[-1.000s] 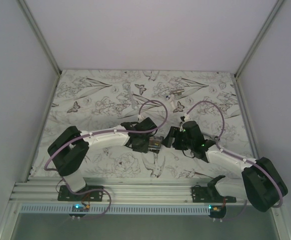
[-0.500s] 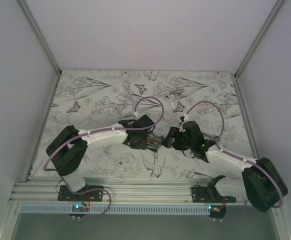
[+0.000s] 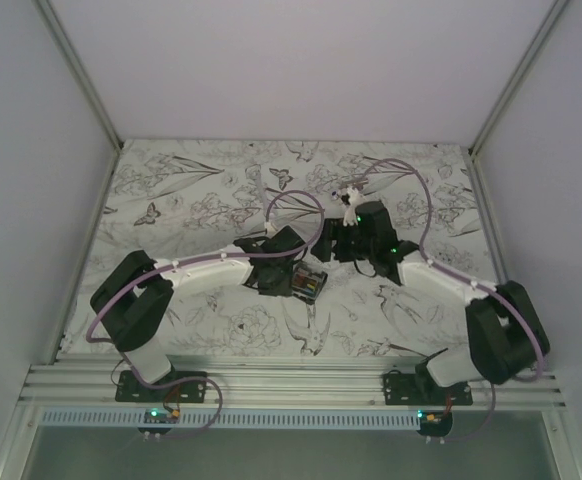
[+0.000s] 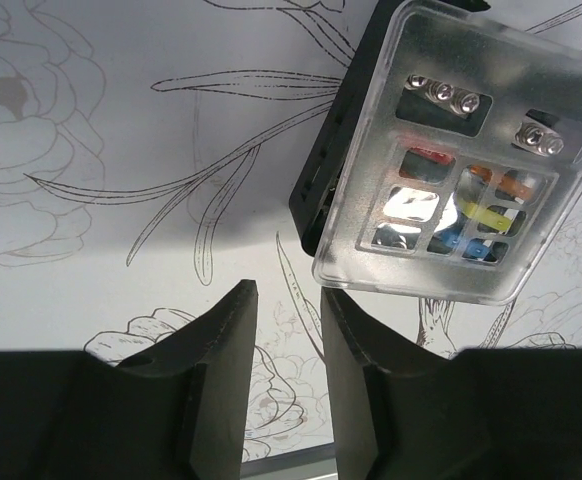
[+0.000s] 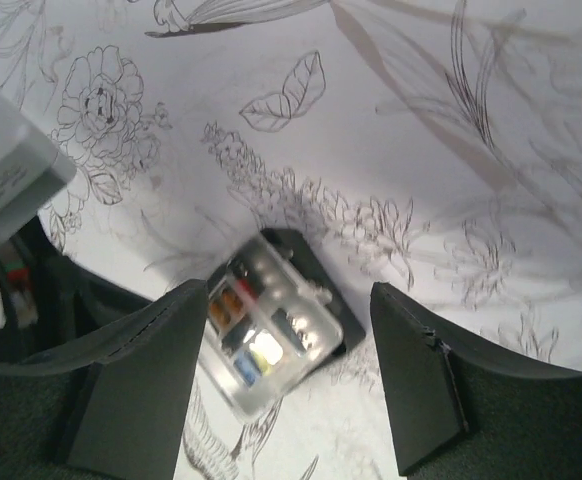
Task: Snap on the fuse box
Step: Close the fuse box cover on the fuse box base.
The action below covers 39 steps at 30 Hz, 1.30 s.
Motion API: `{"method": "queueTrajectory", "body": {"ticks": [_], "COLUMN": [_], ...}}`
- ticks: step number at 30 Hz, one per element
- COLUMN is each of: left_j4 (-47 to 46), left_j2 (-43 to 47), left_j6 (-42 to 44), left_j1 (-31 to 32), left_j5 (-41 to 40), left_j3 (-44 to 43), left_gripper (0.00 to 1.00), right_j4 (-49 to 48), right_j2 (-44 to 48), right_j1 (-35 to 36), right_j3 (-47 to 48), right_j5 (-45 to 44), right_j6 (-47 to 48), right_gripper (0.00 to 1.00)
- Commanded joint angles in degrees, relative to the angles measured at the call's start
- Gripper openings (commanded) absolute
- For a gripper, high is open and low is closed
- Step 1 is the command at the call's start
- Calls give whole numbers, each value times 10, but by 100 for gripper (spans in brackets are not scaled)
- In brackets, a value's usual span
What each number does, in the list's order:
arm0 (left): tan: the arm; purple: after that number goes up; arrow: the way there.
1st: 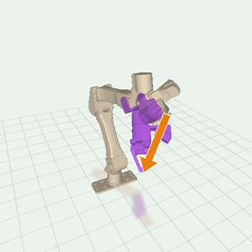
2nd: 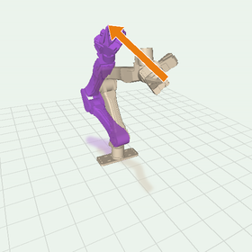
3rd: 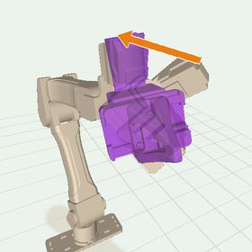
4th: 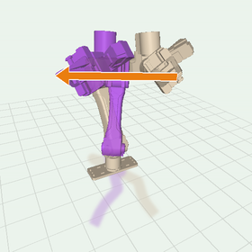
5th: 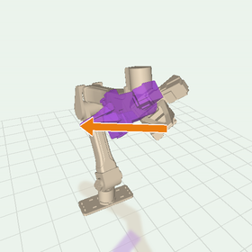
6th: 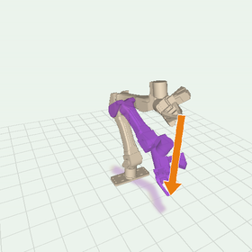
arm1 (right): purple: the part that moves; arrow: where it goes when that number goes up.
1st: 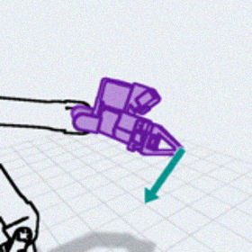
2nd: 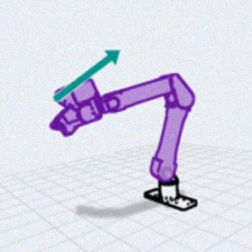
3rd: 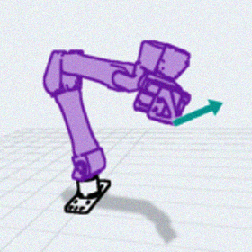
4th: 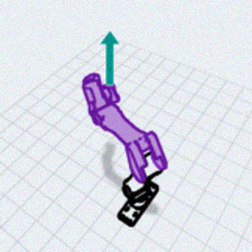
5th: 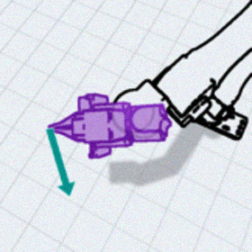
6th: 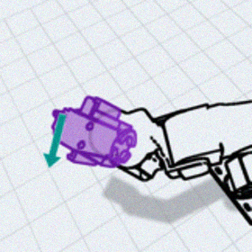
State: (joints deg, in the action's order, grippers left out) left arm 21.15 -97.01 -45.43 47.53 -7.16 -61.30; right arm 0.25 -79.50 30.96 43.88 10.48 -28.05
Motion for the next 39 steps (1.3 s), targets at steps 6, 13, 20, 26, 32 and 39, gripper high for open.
{"method": "queueTrajectory", "body": {"ticks": [6, 13, 20, 26, 32, 39], "left_j4": [1, -3, -5, -6, -7, -7], "left_j2": [7, 8, 10, 8, 7, 12], "left_j6": [-5, -9, -12, -13, -13, -14], "left_j1": [-9, -12, -14, -15, -17, -19], "left_j5": [11, 12, 12, 13, 14, 12], "left_j3": [7, 8, 7, 7, 3, 5], "left_gripper": [36, 36, 37, 38, 39, 40], "right_j4": [6, 10, 25, 34, 46, 50], "right_j2": [-140, -144, -131, -121, -108, -107], "right_j1": [-10, -10, -9, -10, -10, -10], "right_j3": [86, 71, 63, 56, 50, 43], "right_j5": [117, 143, 151, 149, 131, 119], "right_j6": [78, 77, 77, 77, 81, 79], "right_gripper": [67, 55, 47, 44, 44, 44]}}
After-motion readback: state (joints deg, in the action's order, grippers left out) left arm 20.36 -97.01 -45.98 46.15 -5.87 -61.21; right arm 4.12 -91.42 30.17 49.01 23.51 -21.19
